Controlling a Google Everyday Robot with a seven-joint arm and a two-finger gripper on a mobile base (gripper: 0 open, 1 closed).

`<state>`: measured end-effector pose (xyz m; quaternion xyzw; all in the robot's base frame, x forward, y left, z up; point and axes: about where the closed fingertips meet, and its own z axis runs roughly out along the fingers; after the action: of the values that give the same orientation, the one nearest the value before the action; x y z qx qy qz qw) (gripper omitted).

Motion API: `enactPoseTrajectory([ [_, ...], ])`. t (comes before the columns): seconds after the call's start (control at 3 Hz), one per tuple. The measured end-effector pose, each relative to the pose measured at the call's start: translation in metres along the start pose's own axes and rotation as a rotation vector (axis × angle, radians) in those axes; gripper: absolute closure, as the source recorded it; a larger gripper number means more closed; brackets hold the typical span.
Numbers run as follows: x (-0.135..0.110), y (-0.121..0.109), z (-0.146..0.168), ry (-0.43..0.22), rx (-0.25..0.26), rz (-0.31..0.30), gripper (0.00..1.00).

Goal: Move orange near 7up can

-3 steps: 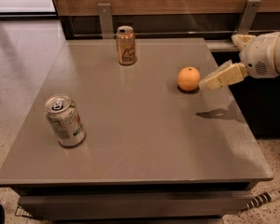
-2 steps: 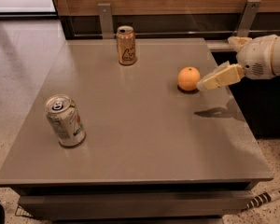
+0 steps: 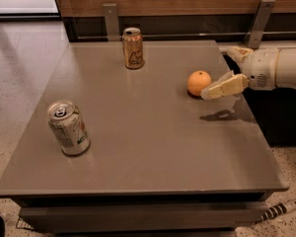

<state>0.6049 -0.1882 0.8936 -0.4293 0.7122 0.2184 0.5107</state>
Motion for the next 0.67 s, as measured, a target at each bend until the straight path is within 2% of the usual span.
enactPoseTrajectory([
  [0.67,0.022,0.016,0.028,-0.078,-0.060,0.021,0.00],
])
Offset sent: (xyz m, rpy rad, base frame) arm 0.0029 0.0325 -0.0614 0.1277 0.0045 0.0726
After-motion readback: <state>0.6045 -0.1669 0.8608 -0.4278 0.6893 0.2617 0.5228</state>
